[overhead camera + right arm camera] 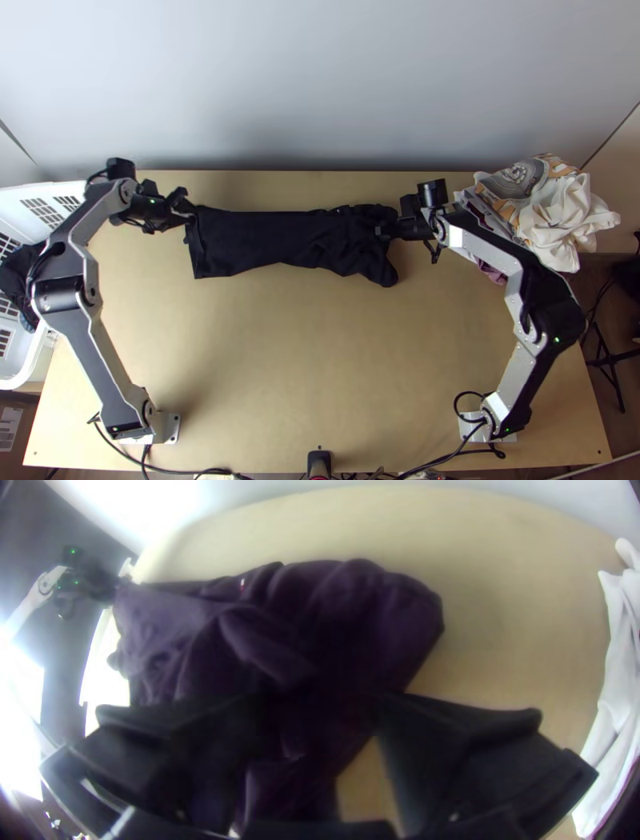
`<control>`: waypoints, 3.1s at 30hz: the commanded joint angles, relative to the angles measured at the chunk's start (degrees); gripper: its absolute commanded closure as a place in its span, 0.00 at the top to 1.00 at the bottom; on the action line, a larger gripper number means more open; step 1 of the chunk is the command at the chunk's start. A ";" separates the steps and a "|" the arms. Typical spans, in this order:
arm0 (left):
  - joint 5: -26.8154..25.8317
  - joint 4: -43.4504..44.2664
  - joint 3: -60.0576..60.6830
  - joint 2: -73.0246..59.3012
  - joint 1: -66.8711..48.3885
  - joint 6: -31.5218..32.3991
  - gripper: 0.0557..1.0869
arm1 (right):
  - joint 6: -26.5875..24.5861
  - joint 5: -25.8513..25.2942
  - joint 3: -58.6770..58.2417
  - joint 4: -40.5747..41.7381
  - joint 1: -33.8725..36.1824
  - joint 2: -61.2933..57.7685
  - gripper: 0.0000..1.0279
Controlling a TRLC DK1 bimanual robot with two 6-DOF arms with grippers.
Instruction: Fold the t-shirt
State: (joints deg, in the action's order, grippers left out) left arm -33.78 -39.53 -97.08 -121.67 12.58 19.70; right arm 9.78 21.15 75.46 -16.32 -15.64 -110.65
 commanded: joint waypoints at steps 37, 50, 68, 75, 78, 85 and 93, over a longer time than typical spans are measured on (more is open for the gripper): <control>-7.18 15.09 26.33 12.15 1.66 -5.99 0.88 | 8.41 -0.32 -5.06 -16.03 -3.61 35.15 0.96; -5.42 16.15 26.15 10.40 -1.42 -6.43 0.88 | 8.59 -0.23 -1.55 -19.37 -2.47 35.24 0.96; -2.96 14.04 23.60 9.34 -4.14 -6.34 0.04 | 8.68 -0.32 -2.86 -19.54 -2.12 36.38 0.96; -0.94 4.90 18.42 16.90 -2.30 -8.63 0.04 | 8.59 -0.32 -4.53 -19.19 -1.15 37.79 0.96; 0.47 -1.34 13.76 18.75 -3.88 -9.77 0.04 | 8.68 -0.32 -6.47 -18.84 -1.06 38.67 0.96; 6.62 -8.55 5.94 20.50 -12.58 -9.68 0.04 | 8.85 -0.05 -12.00 -15.85 -0.88 41.31 0.96; 14.09 -14.79 -4.70 15.49 -22.42 -8.45 0.04 | 9.29 0.56 -16.57 -13.39 -0.88 44.38 0.96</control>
State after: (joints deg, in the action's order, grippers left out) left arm -25.32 -49.54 -93.23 -103.28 -2.28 10.31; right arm 18.92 21.28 62.59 -31.48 -16.58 -68.64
